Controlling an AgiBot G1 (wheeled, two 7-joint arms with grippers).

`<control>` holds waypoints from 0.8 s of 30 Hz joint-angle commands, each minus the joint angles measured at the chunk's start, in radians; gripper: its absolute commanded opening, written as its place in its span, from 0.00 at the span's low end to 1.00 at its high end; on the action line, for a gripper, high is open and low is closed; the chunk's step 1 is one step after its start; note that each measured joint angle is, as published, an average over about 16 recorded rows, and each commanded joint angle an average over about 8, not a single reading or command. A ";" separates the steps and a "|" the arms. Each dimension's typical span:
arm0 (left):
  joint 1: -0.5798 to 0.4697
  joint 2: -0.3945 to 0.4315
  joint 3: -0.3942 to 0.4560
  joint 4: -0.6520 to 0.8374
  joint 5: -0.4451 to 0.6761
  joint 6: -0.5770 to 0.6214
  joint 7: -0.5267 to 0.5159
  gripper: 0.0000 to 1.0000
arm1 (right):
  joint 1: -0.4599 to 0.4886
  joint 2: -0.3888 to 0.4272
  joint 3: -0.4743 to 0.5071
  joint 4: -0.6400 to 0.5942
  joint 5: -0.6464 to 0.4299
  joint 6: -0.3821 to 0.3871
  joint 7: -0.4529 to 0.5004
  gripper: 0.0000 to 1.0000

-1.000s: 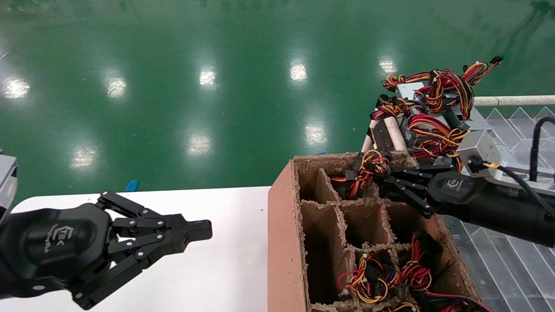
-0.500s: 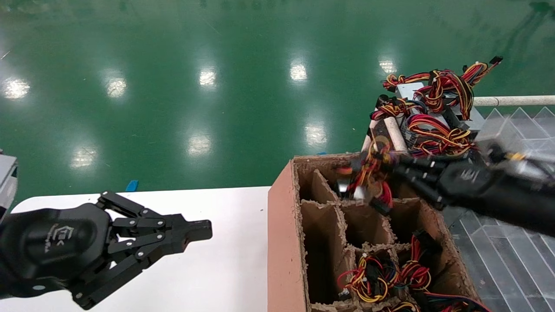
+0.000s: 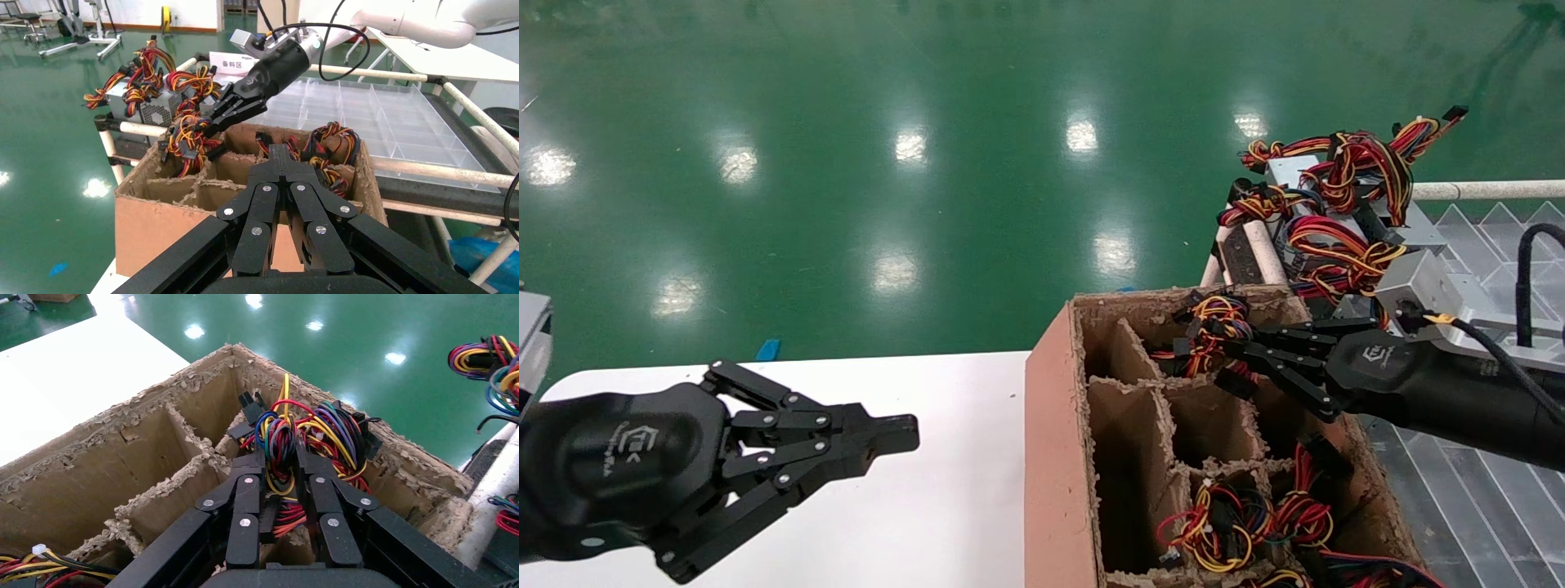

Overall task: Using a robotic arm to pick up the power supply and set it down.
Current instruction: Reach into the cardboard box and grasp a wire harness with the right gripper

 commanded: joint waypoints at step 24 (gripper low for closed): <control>0.000 0.000 0.000 0.000 0.000 0.000 0.000 0.00 | 0.008 -0.048 0.011 -0.003 0.028 0.005 -0.039 1.00</control>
